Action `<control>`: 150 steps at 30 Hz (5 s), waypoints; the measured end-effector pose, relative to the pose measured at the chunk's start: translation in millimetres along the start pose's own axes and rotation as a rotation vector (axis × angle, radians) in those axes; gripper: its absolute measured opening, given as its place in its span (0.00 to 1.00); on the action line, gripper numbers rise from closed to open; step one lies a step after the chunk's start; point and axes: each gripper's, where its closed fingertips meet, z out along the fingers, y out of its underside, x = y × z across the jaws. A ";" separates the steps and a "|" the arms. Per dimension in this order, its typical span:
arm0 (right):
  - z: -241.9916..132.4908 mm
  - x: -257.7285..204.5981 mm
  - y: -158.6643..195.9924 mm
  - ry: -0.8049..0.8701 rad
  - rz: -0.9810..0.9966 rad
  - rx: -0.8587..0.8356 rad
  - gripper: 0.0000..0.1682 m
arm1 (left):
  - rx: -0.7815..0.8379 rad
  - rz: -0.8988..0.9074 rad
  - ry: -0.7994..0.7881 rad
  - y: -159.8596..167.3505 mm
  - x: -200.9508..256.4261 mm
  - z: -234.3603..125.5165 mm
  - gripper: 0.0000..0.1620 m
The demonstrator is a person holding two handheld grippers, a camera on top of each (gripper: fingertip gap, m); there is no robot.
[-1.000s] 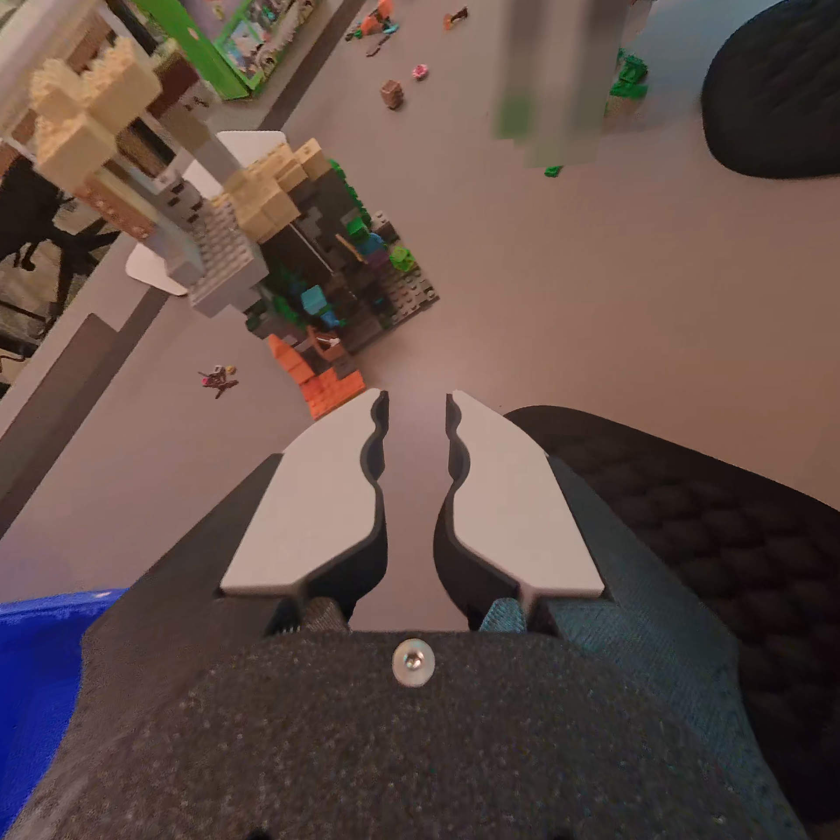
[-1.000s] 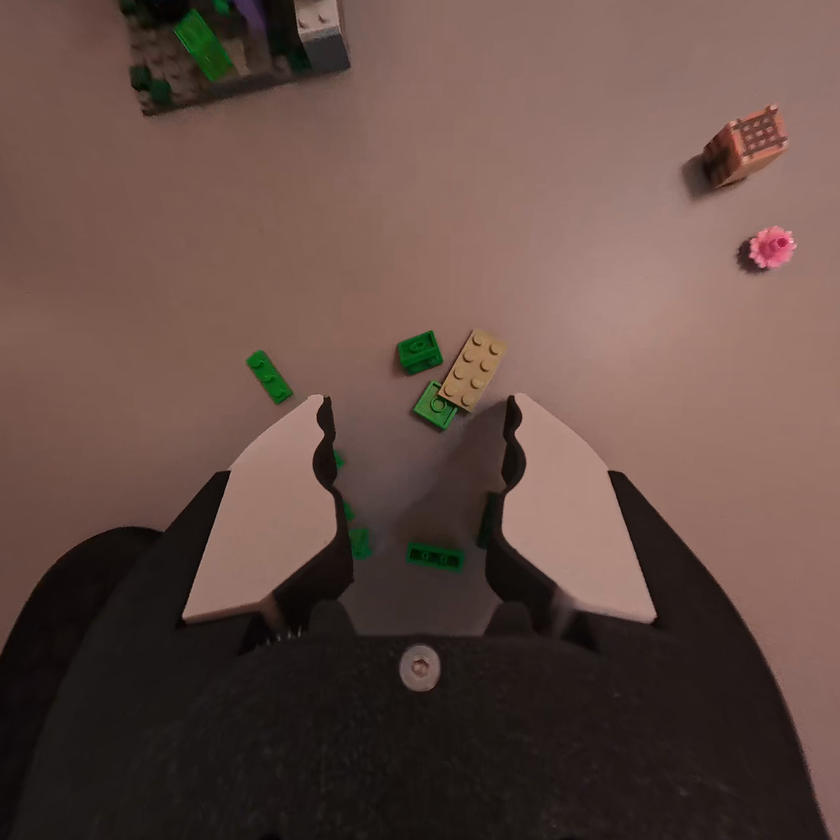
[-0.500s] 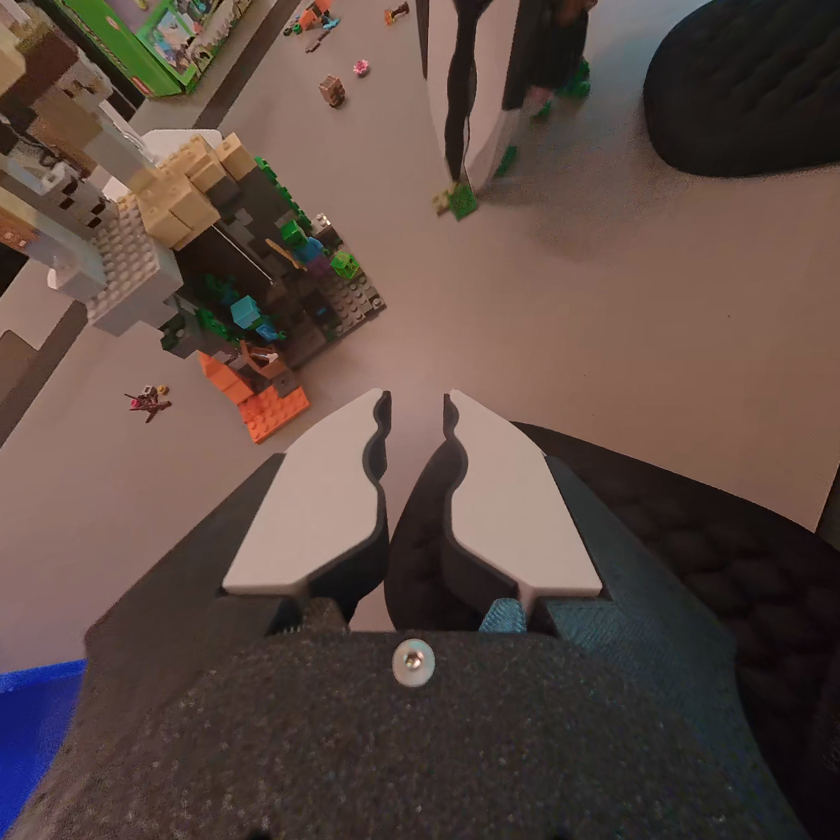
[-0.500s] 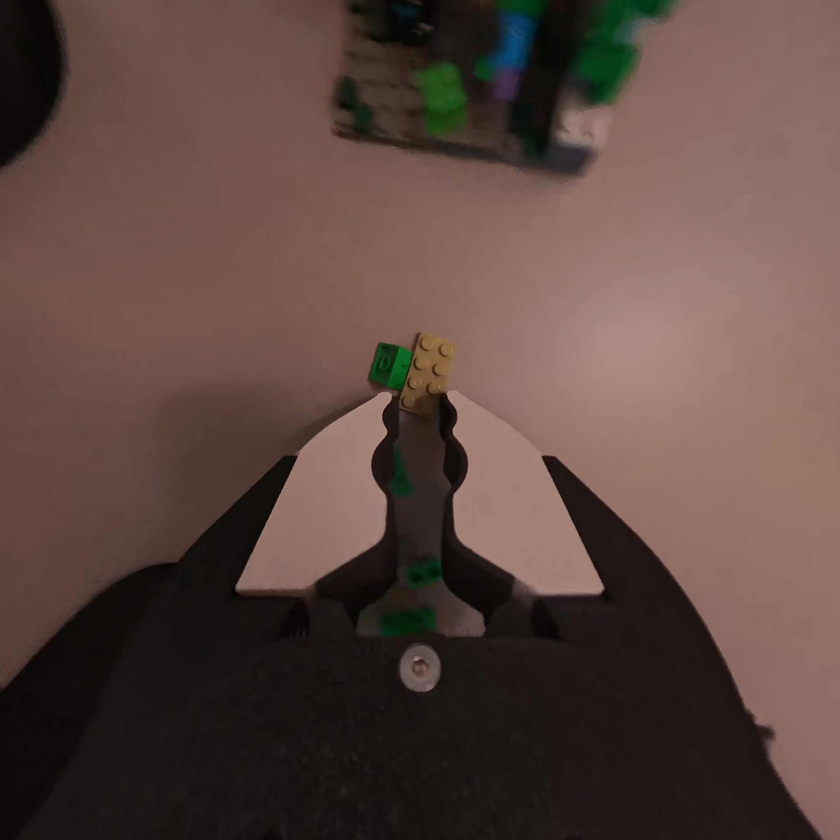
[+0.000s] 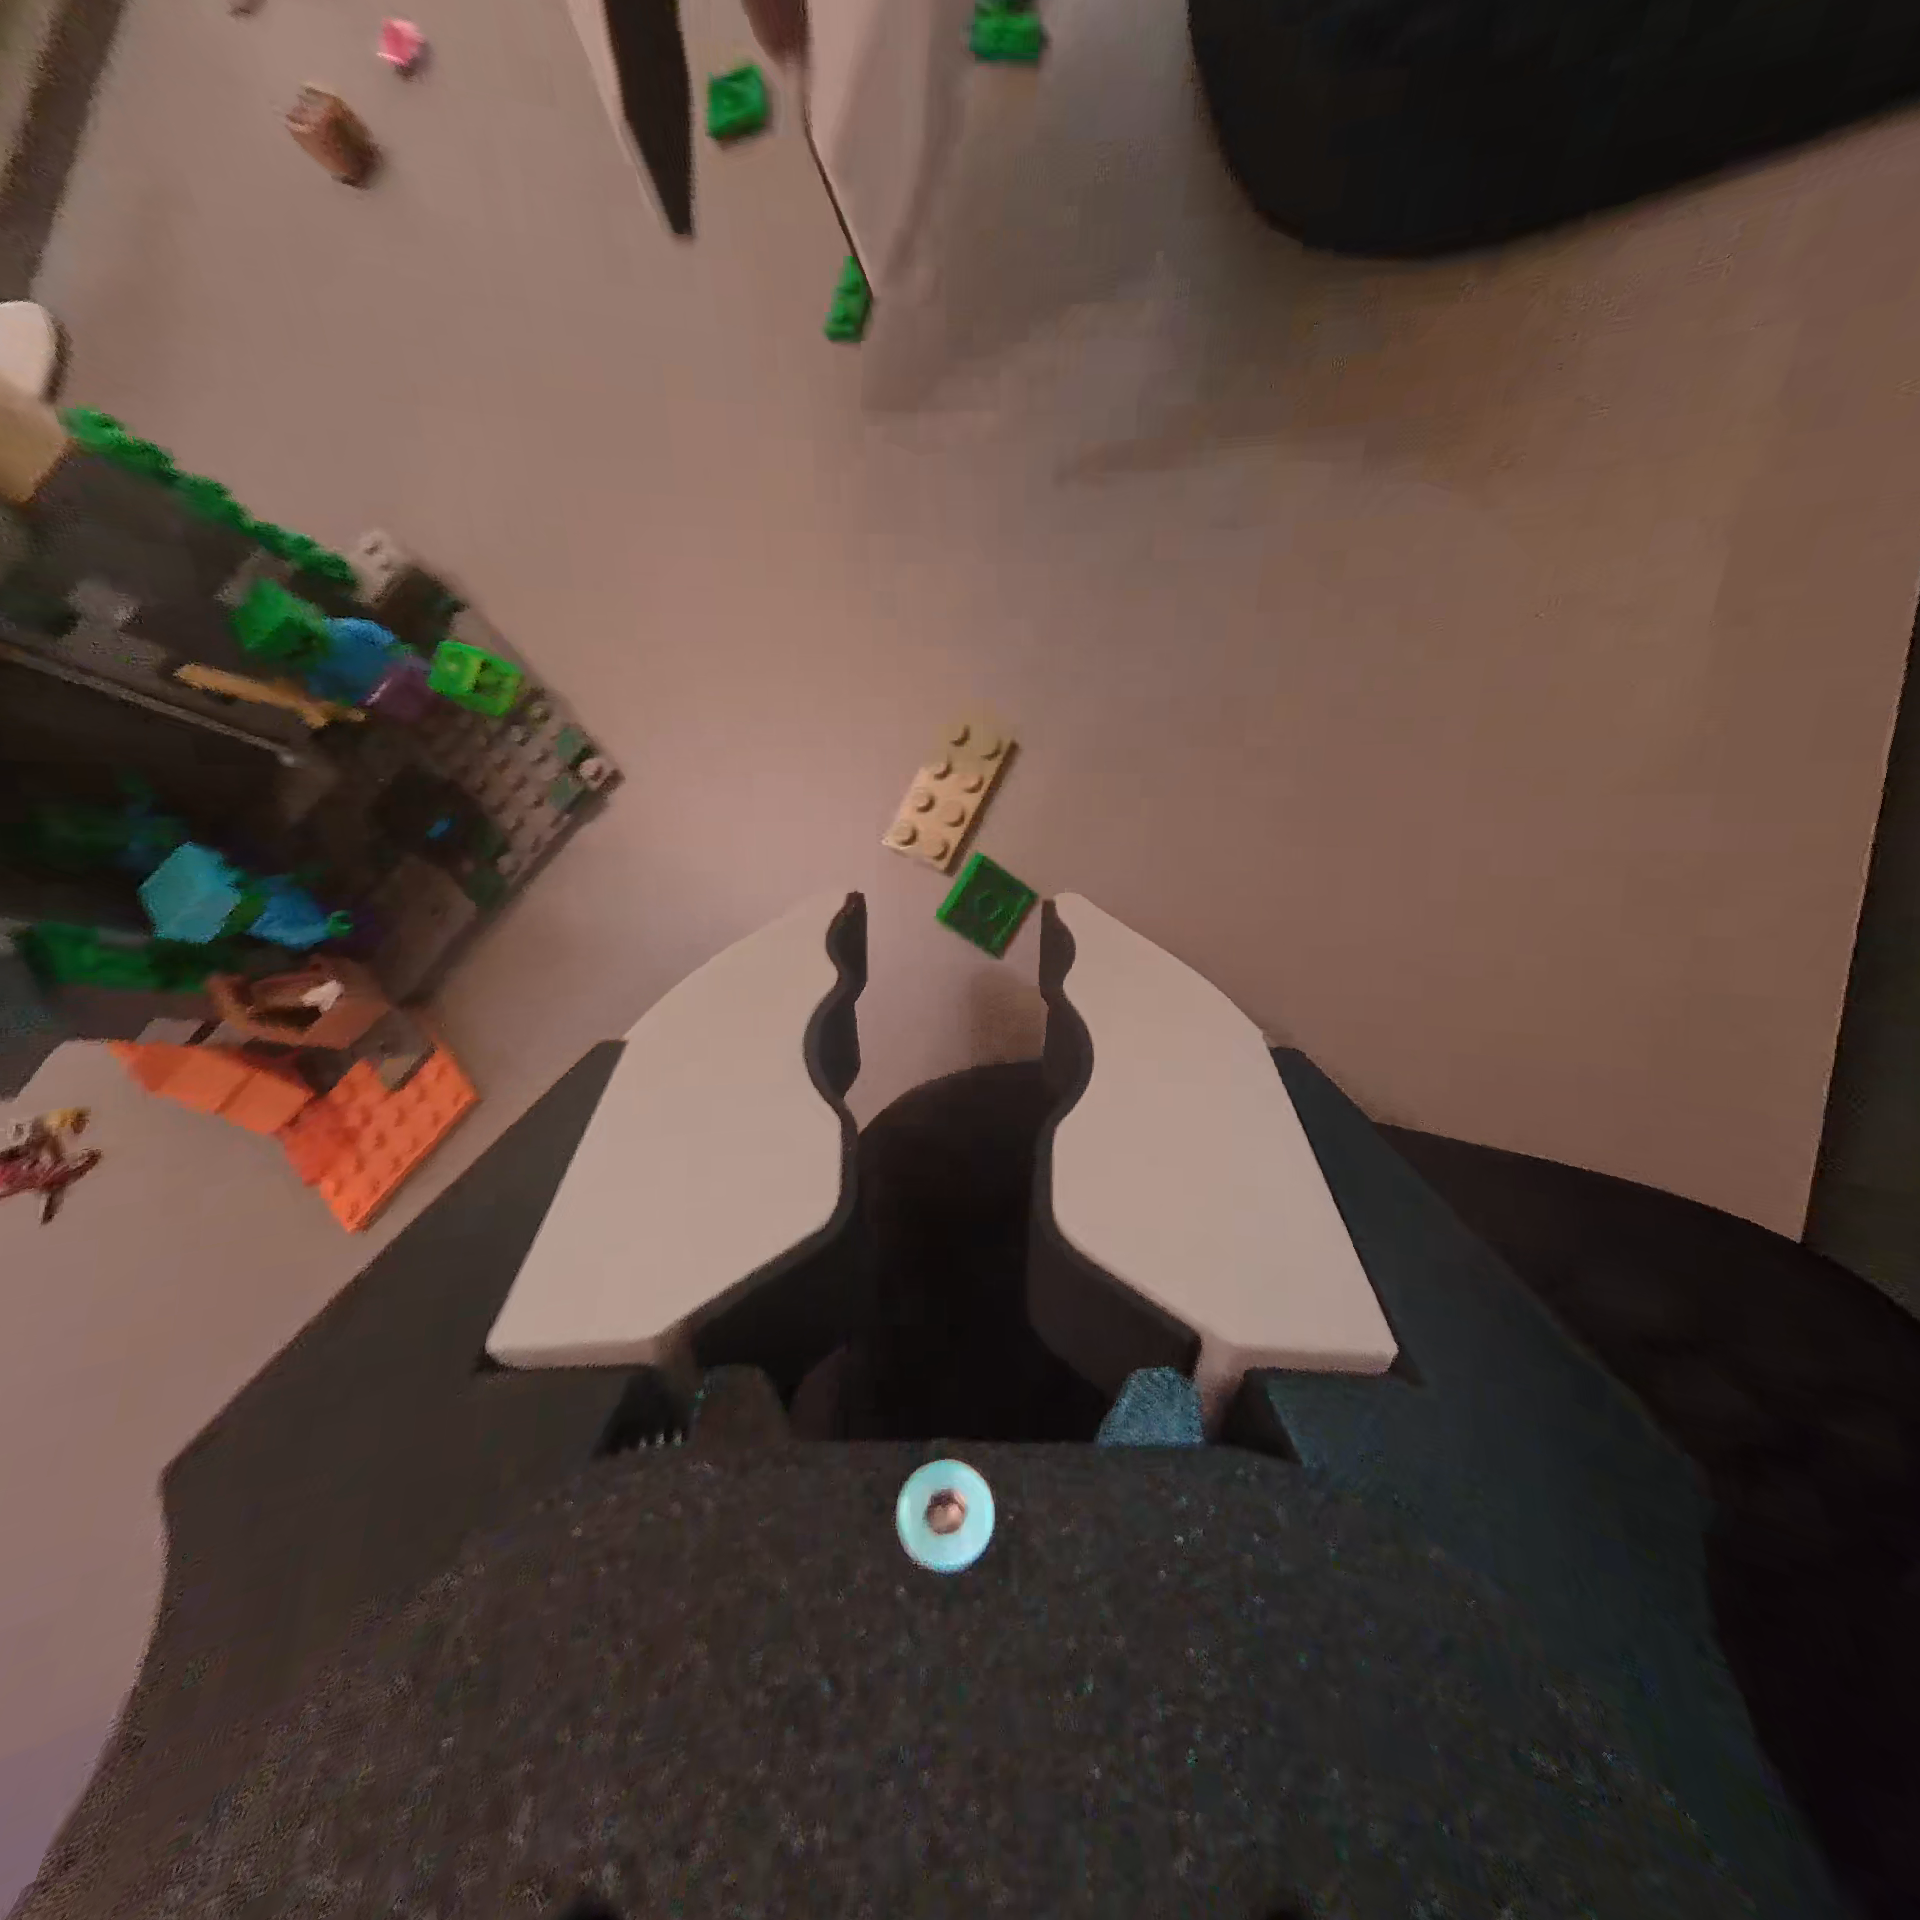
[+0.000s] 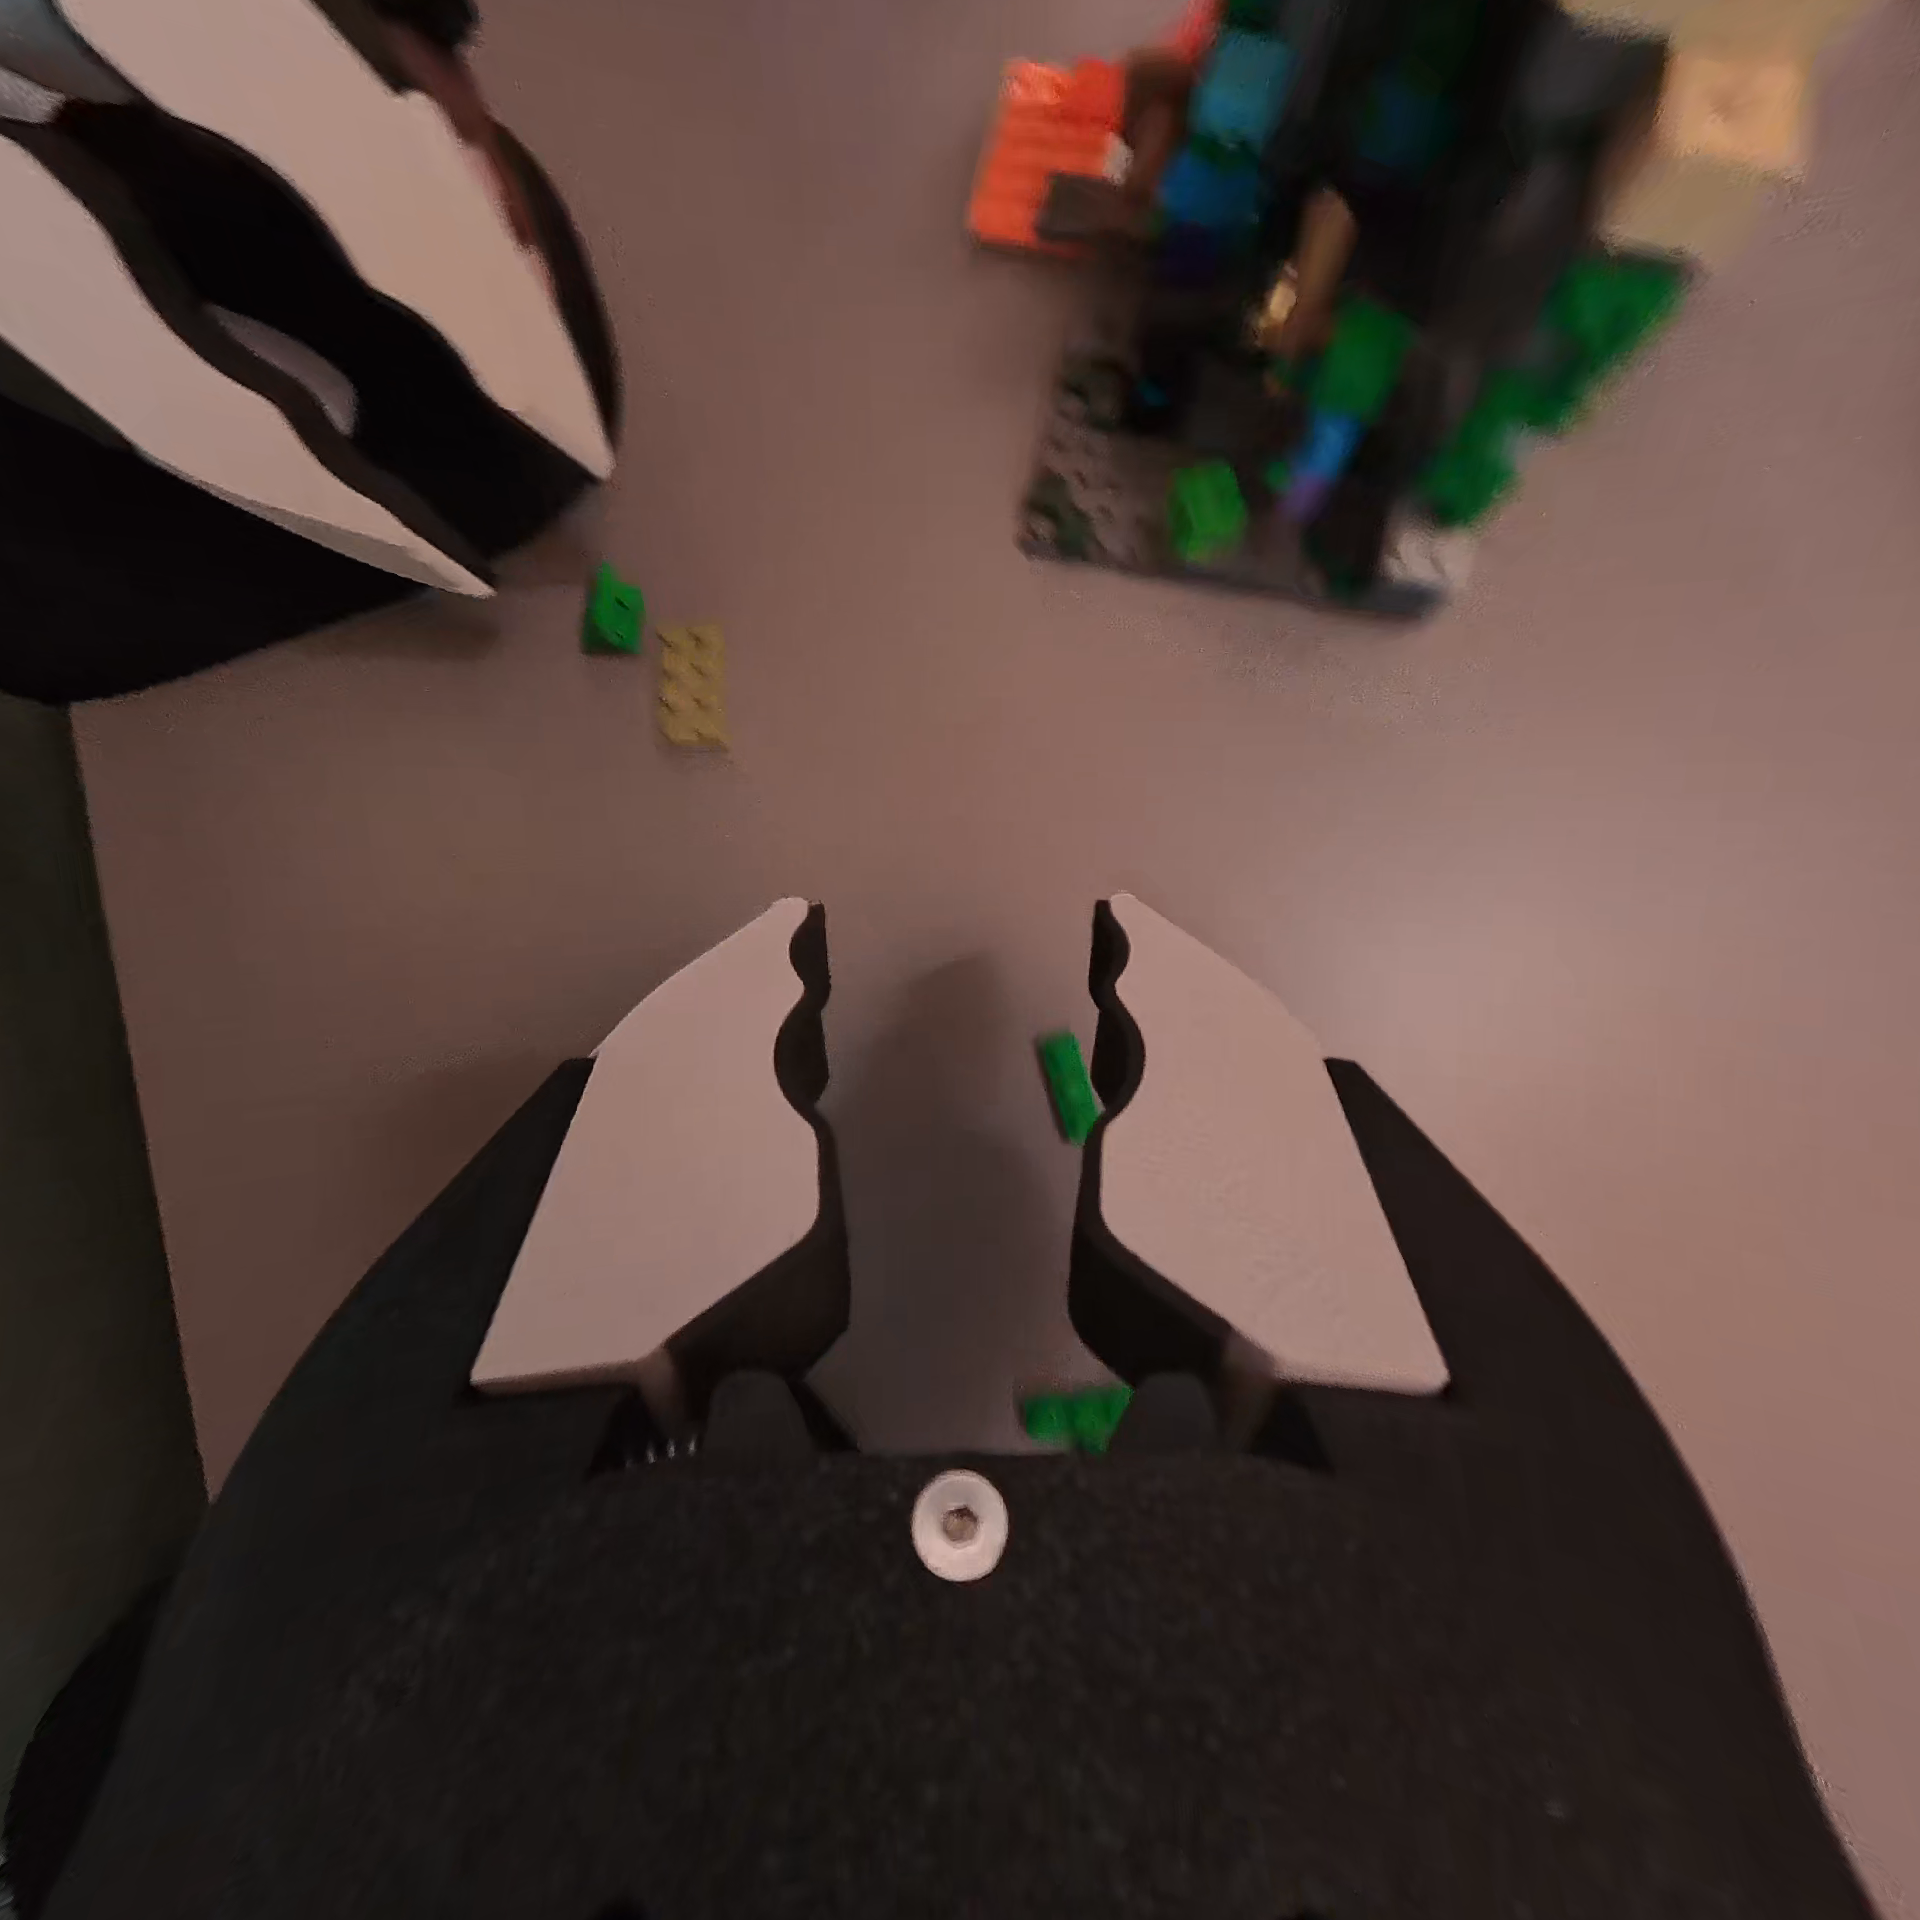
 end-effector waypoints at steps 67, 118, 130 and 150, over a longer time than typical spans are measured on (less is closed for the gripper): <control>-20.2 10.6 87.8 0.019 -0.061 -0.226 0.04 | 0.061 -0.078 -0.168 7.1 -43.7 -10.2 0.08; -36.9 5.2 67.2 0.073 -0.237 -0.045 0.09 | -0.440 -0.441 -0.584 190.9 -151.1 -209.5 0.07; -24.8 -52.0 -9.4 0.025 -0.378 0.201 0.09 | -0.033 -0.409 -0.330 94.6 -112.4 -154.8 0.10; 1.4 -117.8 -78.3 0.161 -0.749 0.340 0.10 | 0.433 -0.645 0.429 -69.1 9.8 -44.1 0.10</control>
